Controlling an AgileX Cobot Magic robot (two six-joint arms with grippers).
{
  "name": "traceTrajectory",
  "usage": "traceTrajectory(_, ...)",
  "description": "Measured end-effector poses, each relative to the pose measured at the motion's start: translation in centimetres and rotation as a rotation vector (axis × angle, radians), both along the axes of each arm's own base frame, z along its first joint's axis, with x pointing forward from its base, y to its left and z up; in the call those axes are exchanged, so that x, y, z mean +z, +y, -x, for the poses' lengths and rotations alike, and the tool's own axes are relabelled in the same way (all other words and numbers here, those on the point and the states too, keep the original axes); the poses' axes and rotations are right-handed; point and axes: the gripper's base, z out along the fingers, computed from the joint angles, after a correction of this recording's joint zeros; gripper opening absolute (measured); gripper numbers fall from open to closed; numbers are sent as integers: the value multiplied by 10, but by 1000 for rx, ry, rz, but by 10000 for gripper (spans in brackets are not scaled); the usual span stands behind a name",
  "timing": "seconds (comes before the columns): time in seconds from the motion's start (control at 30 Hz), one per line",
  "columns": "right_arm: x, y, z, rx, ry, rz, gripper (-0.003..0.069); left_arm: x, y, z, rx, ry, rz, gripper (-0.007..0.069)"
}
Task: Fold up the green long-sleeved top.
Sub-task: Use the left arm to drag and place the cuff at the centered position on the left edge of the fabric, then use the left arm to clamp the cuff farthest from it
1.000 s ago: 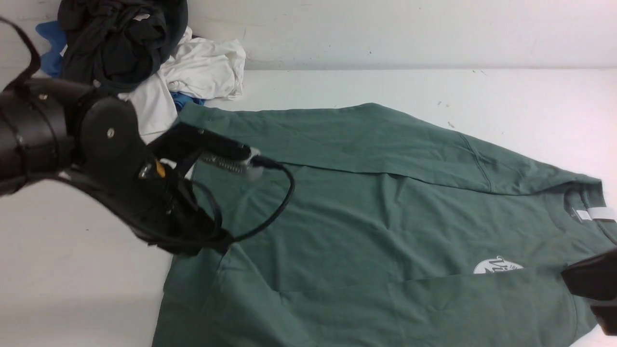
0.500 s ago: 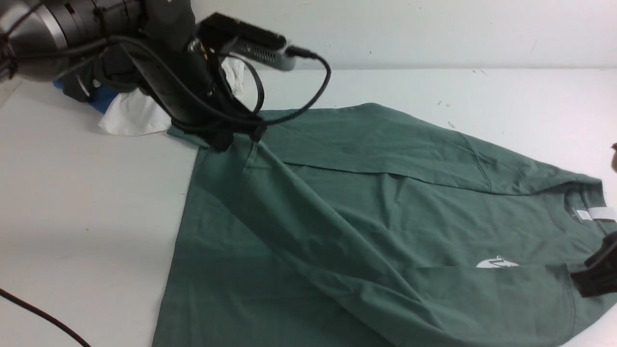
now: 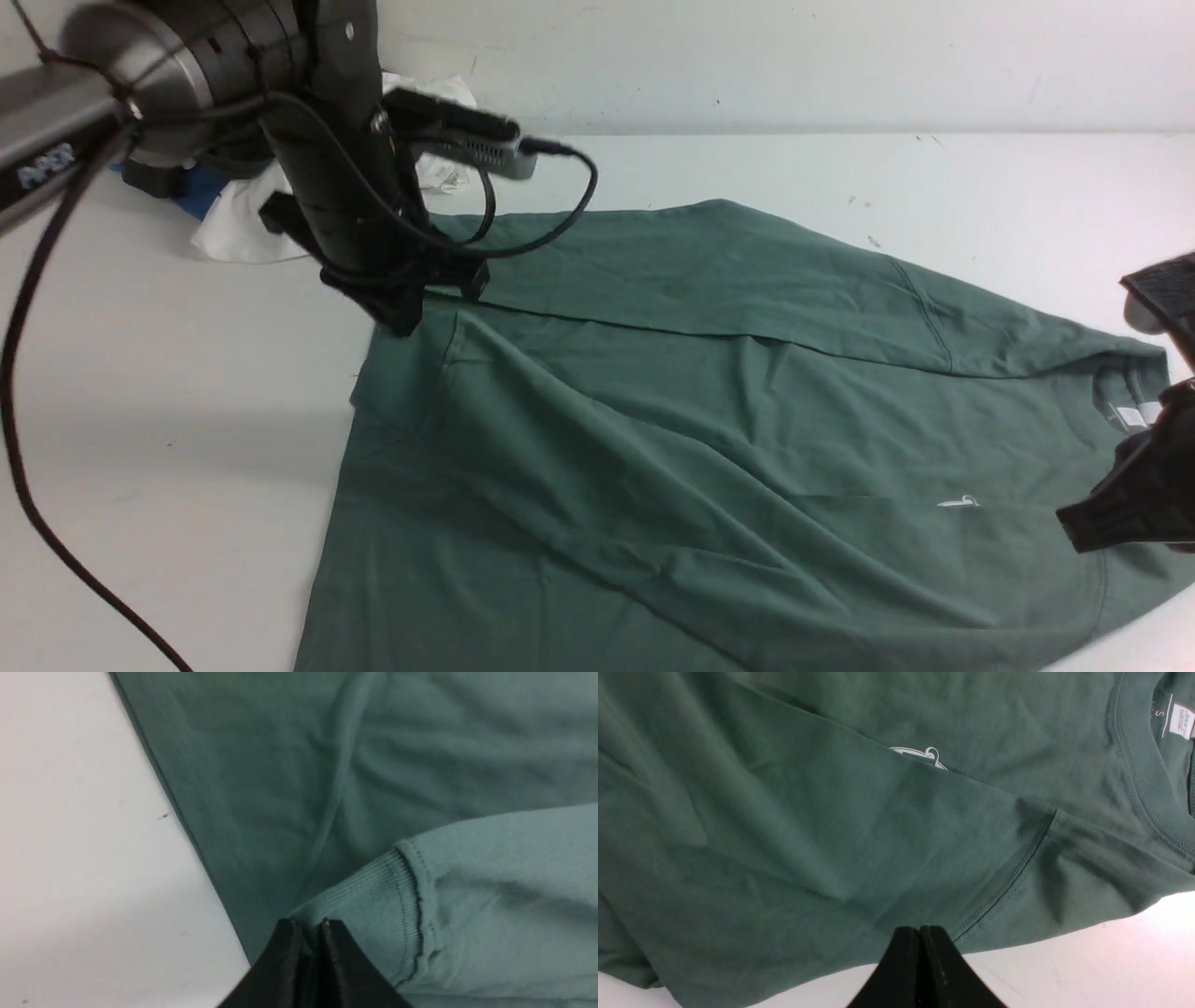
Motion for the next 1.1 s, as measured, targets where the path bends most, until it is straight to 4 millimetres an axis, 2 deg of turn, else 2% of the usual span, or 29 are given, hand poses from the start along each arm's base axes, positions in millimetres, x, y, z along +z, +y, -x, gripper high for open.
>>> traceTrajectory(0.07, 0, 0, 0, 0, -2, 2, -15, -24, 2, -8, 13, 40, -13, 17)
traceTrajectory(0.2, 0, 0, -1, 2, -11, 3, -15, -42, 1, -15, 14, 56, -18, 22)
traceTrajectory(0.27, 1, 0, -1, 3, -15, 2, -15, -45, 1, -15, 14, 61, -19, 27)
traceTrajectory(0.4, 1, 0, -2, 3, -19, 1, -15, -58, 2, -18, 7, 82, -51, 102)
traceTrajectory(0.43, 1, 0, -2, 3, -19, 1, -15, -59, 2, -18, 7, 81, -52, 115)
traceTrajectory(0.53, 1, 0, -2, 3, -19, 1, -15, -55, 4, -22, 6, 60, -78, 258)
traceTrajectory(0.67, 1, 0, -2, 3, -19, 1, -15, -28, 11, -37, 50, -29, -37, 429)
traceTrajectory(0.73, 1, 0, -2, 3, -19, 1, -15, -15, 19, -49, 87, -80, 2, 478)
traceTrajectory(0.83, 2, 0, -2, 3, -25, -1, -15, -14, 32, -69, 158, -130, 73, 506)
traceTrajectory(0.87, 3, 0, -2, 3, -25, -2, -15, -16, 36, -74, 179, -137, 87, 507)
traceTrajectory(0.97, 8, 1, -3, 1, -31, -7, -15, -41, 44, -94, 247, -145, 119, 507)
traceTrajectory(1.1, 12, 1, -3, -4, -22, -7, -15, -73, 42, -109, 308, -134, 136, 507)
